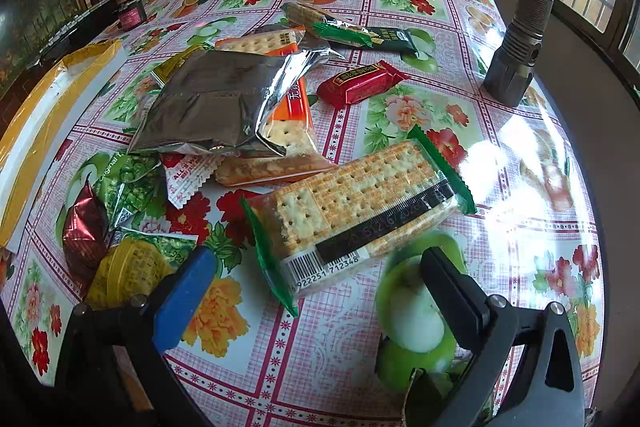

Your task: Organize snacks

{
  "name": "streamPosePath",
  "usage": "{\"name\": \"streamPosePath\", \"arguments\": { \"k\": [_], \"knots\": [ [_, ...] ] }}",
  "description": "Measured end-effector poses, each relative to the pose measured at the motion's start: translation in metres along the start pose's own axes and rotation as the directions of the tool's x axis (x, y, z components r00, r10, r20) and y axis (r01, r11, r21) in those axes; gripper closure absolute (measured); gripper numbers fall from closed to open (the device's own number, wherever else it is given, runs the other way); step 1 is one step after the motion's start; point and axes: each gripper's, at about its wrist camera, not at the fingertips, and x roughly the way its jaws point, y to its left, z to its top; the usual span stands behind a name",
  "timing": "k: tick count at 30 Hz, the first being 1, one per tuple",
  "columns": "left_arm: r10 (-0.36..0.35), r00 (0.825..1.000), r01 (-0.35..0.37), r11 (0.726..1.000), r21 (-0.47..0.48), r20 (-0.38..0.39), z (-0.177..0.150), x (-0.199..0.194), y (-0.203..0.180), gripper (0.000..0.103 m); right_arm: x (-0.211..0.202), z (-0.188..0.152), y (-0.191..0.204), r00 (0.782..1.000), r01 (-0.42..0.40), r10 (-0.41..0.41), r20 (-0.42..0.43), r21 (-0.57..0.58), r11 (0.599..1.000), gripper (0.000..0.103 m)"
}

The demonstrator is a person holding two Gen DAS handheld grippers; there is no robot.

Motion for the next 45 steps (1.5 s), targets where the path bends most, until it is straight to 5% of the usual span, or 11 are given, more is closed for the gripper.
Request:
{"name": "streamPosePath", "arguments": {
  "k": [8, 15, 17, 22, 24, 29, 31, 35, 38, 42, 45],
  "knots": [
    [0.017, 1.0, -0.017, 1.0, 0.011, -0.002, 0.004, 0.002, -0.01, 0.0, -0.016, -0.005, -0.016, 0.99, -0.136, 0.132, 0.047, 0.087, 0.987, 0.001],
    [0.018, 1.0, -0.018, 0.999, 0.027, 0.019, 0.002, -0.003, -0.02, 0.0, -0.109, -0.014, -0.035, 0.883, -0.377, 0.3, 0.362, 0.165, 0.911, 0.001],
    [0.011, 1.0, -0.011, 1.0, 0.029, 0.019, 0.0, -0.004, -0.023, 0.0, -0.147, -0.021, -0.04, 0.775, -0.489, 0.363, 0.517, 0.127, 0.863, 0.001],
    [-0.015, 1.0, 0.015, 0.999, 0.035, 0.015, -0.004, -0.008, -0.029, 0.0, -0.21, -0.045, -0.07, 0.286, -0.825, 0.512, 0.81, -0.064, 0.562, 0.001],
    [-0.03, 0.999, 0.03, 0.999, 0.042, 0.019, -0.005, -0.011, -0.032, 0.0, -0.234, -0.058, -0.08, 0.211, -0.811, 0.402, 0.891, -0.07, 0.581, 0.0],
    [-0.063, 0.998, 0.061, 0.996, 0.061, 0.03, -0.009, -0.021, -0.04, 0.0, -0.31, -0.108, -0.08, -0.131, -0.568, 0.07, 0.989, -0.133, 0.812, 0.0],
    [-0.073, 0.997, 0.07, 0.995, 0.069, 0.034, -0.009, -0.024, -0.042, 0.0, -0.323, -0.109, -0.066, -0.18, -0.433, 0.047, 0.983, -0.122, 0.893, 0.0],
    [-0.08, 0.996, 0.077, 0.995, 0.067, 0.047, -0.009, -0.029, -0.041, 0.0, -0.321, -0.075, -0.061, -0.094, -0.485, 0.13, 0.987, -0.159, 0.86, 0.0],
    [-0.065, 0.996, 0.062, 0.997, 0.053, 0.059, -0.009, -0.029, -0.035, 0.0, -0.306, -0.043, -0.054, 0.156, -0.548, 0.162, 0.974, -0.051, 0.835, 0.0],
    [-0.023, 0.997, 0.022, 0.999, 0.024, 0.069, -0.01, -0.026, -0.02, 0.0, -0.252, -0.001, -0.016, 0.588, -0.471, 0.223, 0.778, 0.105, 0.876, 0.0],
    [0.005, 0.998, -0.005, 1.0, 0.002, 0.066, -0.011, -0.022, -0.008, 0.0, -0.22, 0.006, 0.018, 0.719, -0.443, 0.287, 0.633, 0.1, 0.891, 0.0]
  ]
}}
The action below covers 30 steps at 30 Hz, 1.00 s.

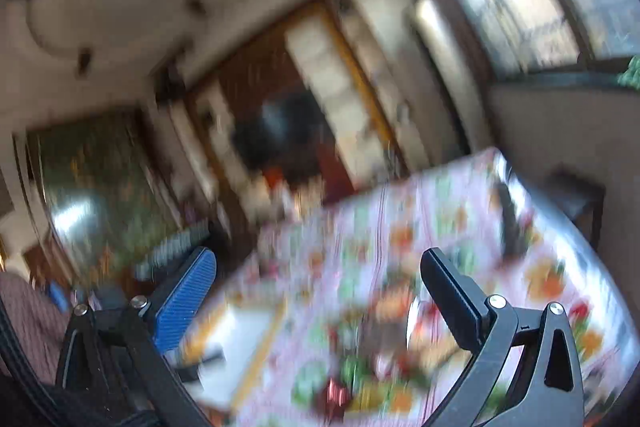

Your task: Organize snacks

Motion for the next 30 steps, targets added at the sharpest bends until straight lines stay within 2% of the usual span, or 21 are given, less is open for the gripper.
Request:
{"name": "streamPosePath", "arguments": {
  "k": [2, 4, 8, 10, 17, 30],
  "knots": [
    [0.021, 1.0, -0.021, 1.0, -0.011, 0.002, -0.002, 0.002, 0.009, 0.0, 0.017, -0.02, 0.012, 0.995, 0.045, -0.05, -0.085, -0.059, 0.997, 0.0],
    [0.035, 0.999, -0.035, 0.999, -0.022, 0.002, -0.005, 0.003, 0.016, 0.0, 0.017, -0.039, 0.031, 0.978, 0.118, -0.144, -0.148, -0.176, 0.977, 0.0],
    [0.056, 0.998, -0.057, 0.997, -0.055, -0.014, -0.01, 0.009, 0.034, 0.0, 0.036, -0.074, 0.038, 0.935, 0.213, -0.296, -0.193, -0.359, 0.909, 0.0],
    [0.071, 0.997, -0.072, 0.996, -0.059, -0.018, -0.012, 0.011, 0.039, 0.0, 0.047, -0.084, 0.041, 0.916, 0.235, -0.343, -0.208, -0.414, 0.879, 0.001],
    [0.122, 0.992, -0.123, 0.988, -0.09, -0.019, -0.016, 0.015, 0.062, 0.0, 0.058, -0.095, 0.034, 0.878, 0.277, -0.415, -0.236, -0.456, 0.846, 0.001],
    [0.14, 0.99, -0.141, 0.985, -0.101, -0.017, -0.016, 0.017, 0.074, 0.0, 0.069, -0.1, 0.036, 0.844, 0.298, -0.467, -0.263, -0.493, 0.817, 0.001]
  ]
}}
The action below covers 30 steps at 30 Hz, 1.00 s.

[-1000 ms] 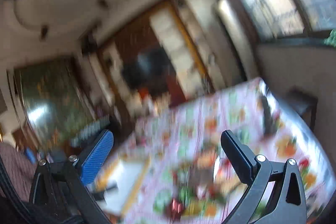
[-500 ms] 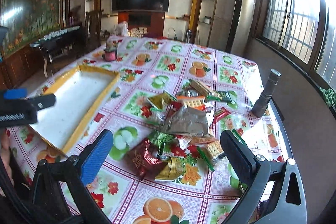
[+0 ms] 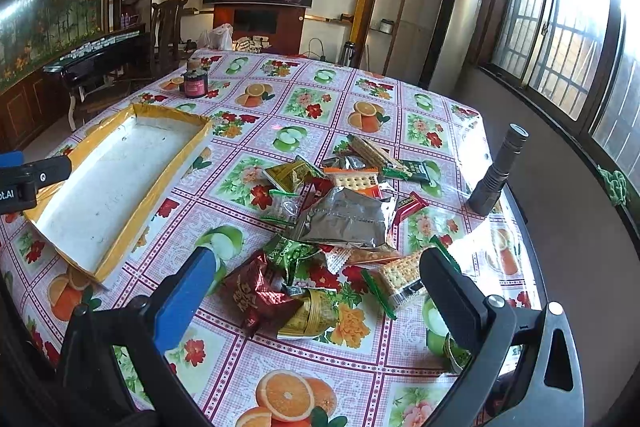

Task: Organize snacks
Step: 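Move both tools toward the pile of snack packets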

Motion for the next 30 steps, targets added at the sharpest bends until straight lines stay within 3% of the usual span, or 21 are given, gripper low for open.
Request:
{"name": "streamPosePath", "arguments": {
  "k": [8, 18, 30],
  "knots": [
    [-0.002, 0.999, 0.002, 1.0, 0.003, -0.034, -0.004, 0.01, 0.004, 0.0, 0.02, 0.005, 0.002, 0.991, 0.088, -0.092, -0.093, -0.046, 0.995, 0.001],
    [0.014, 0.999, -0.012, 0.999, 0.049, -0.046, -0.009, 0.008, -0.014, 0.0, 0.018, 0.003, -0.009, 0.99, 0.088, -0.092, -0.106, -0.037, 0.995, 0.001],
    [-0.034, 0.997, 0.044, 0.988, 0.149, -0.071, -0.018, 0.002, -0.061, 0.0, 0.016, -0.01, -0.04, 0.99, 0.088, -0.085, -0.113, 0.019, 0.996, 0.001]
  ]
}}
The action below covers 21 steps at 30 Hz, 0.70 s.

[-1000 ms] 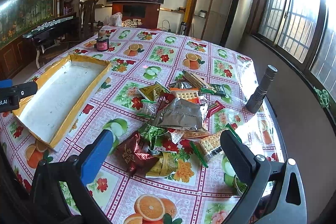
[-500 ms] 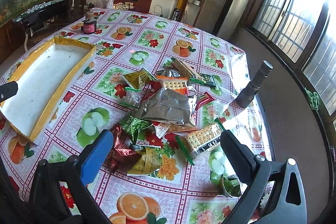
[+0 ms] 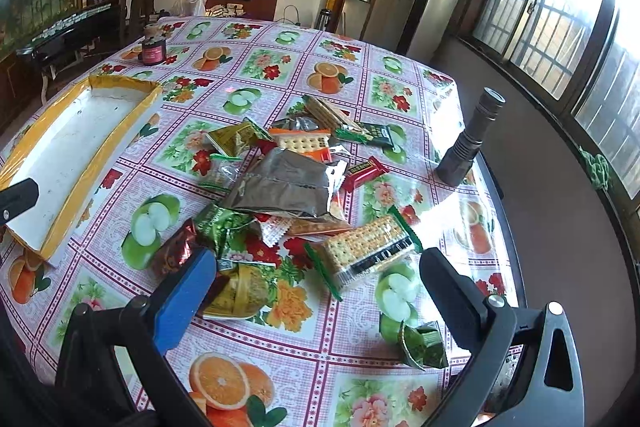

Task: Organize snacks
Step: 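Move both tools toward the pile of snack packets, then grasp the red snack packet with the left tool while the right tool grasps the cracker pack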

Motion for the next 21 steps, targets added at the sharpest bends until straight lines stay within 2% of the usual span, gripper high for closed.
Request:
{"name": "streamPosePath", "arguments": {
  "k": [3, 7, 8, 15, 21],
  "knots": [
    [-0.027, 1.0, 0.028, 0.999, 0.025, -0.014, -0.001, 0.001, -0.013, 0.0, 0.0, -0.004, -0.01, 1.0, -0.027, 0.027, 0.001, 0.023, 0.999, 0.001],
    [-0.11, 0.993, 0.113, 0.991, 0.069, -0.043, -0.002, 0.007, -0.032, 0.0, -0.001, -0.013, -0.035, 0.983, -0.181, 0.178, 0.031, 0.101, 0.978, 0.001],
    [-0.125, 0.991, 0.129, 0.988, 0.086, -0.053, -0.003, 0.009, -0.038, 0.0, 0.0, -0.017, -0.041, 0.982, -0.188, 0.185, 0.034, 0.114, 0.976, 0.001],
    [-0.146, 0.982, 0.162, 0.976, 0.143, -0.118, -0.006, 0.026, -0.072, 0.0, 0.008, -0.028, -0.061, 0.985, -0.171, 0.173, 0.003, 0.153, 0.973, 0.002],
    [-0.126, 0.982, 0.149, 0.975, 0.163, -0.144, -0.006, 0.035, -0.083, 0.0, 0.007, -0.026, -0.061, 0.99, -0.141, 0.14, 0.019, 0.133, 0.981, 0.002]
  ]
}}
